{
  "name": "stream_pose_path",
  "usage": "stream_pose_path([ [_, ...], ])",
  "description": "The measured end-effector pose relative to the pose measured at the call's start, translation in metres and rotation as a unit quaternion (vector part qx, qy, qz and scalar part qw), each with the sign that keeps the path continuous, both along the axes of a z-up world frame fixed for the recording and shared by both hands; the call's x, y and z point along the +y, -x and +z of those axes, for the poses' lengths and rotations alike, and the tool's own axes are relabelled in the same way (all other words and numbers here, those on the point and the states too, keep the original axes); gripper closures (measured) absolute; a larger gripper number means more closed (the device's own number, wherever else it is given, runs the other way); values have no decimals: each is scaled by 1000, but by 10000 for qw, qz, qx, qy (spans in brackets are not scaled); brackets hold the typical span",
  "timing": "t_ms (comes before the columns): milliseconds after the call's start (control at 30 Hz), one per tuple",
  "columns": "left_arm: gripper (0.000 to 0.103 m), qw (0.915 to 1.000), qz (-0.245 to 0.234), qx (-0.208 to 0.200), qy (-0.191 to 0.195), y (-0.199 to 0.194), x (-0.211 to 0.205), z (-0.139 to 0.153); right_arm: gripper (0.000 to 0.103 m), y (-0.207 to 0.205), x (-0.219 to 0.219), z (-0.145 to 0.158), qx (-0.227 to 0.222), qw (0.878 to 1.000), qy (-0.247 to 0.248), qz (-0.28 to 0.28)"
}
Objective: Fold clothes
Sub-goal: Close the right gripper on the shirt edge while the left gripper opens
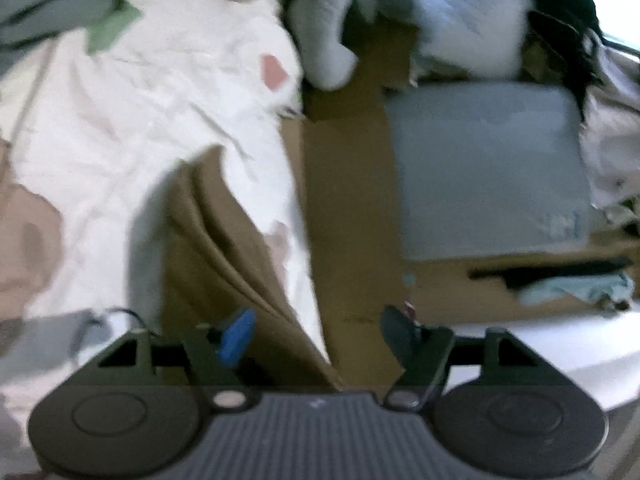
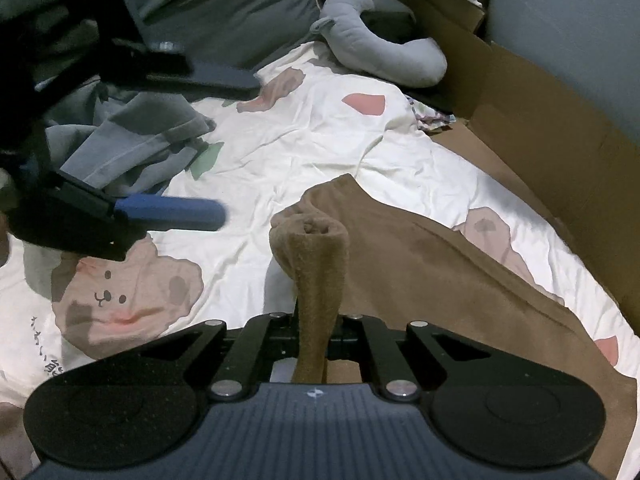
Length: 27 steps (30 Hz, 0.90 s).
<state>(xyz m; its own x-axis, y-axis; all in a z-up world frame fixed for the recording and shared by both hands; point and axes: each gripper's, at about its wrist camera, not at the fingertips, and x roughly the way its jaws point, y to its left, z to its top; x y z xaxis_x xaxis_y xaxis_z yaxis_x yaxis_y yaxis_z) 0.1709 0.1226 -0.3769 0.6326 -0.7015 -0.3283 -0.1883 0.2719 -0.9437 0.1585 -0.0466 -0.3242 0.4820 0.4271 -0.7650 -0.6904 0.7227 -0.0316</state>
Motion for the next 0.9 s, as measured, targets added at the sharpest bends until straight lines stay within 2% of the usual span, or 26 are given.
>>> stream_pose_path([
  [67,23,9998,64,175,77,-3,3,-11,98,2,0,0,7,10000,-20,29],
  [167,22,9992,32,362,186,-10,2,-27,98,4,0,0,45,9999,-65,73],
  [367,20,9986,-214,478,-73,-41,-4,-49,98,2,2,0,122,9998,-132,110],
  [567,18,9976,-417,366,-418,-71,-3,-61,98,4,2,-1,164,9996,-148,157],
  [667,18,9963,-437,489,-553,-77,-2,-72,98,7,4,-2,185,9995,-142,231],
  [900,20,9929,-682,463,-862,-100,-4,-83,98,9,7,-3,243,9992,-164,287],
])
